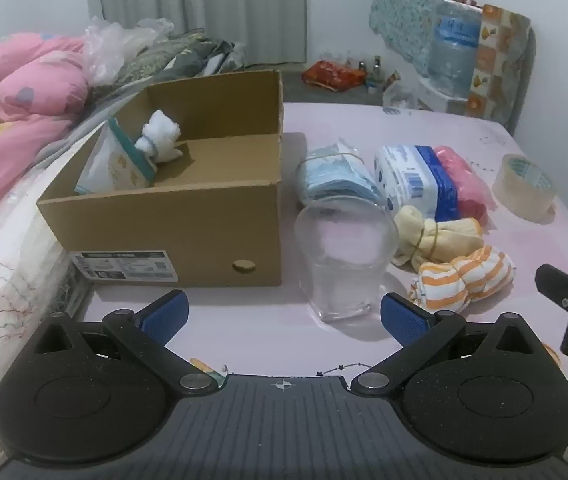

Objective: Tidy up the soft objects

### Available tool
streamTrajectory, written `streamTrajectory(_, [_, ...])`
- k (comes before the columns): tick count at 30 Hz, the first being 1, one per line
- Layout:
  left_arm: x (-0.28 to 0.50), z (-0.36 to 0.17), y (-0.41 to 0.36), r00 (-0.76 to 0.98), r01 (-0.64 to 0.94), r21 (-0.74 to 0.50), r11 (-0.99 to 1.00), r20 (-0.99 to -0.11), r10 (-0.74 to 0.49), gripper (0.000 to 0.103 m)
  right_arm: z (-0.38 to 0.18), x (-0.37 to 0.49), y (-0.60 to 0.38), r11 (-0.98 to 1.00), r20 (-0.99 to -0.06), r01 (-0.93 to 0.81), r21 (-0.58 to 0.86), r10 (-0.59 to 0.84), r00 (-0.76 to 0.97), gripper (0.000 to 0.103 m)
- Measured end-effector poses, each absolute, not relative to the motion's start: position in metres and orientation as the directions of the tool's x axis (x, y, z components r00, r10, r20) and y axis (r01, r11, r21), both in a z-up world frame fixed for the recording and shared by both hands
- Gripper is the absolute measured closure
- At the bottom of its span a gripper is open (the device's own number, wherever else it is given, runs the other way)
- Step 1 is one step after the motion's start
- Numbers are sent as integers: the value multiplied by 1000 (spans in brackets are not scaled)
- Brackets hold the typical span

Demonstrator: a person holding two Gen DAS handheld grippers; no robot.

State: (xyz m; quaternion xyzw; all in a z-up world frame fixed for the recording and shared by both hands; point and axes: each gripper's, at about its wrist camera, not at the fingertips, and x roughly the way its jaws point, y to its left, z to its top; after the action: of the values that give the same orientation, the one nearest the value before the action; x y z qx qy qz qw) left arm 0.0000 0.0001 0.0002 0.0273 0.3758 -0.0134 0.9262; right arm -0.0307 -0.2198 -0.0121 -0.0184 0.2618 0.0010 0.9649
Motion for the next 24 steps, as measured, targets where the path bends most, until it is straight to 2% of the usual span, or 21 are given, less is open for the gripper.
streamTrajectory(4, [0, 1, 0, 713, 46, 41, 998, -701, -4, 0, -9, -32, -217, 999, -491, -9, -38, -11, 871, 30])
streamTrajectory(24, [4, 2, -3, 711, 64, 19, 998, -703, -32, 0, -8, -29, -212, 998, -545, -20, -54, -12, 838, 30])
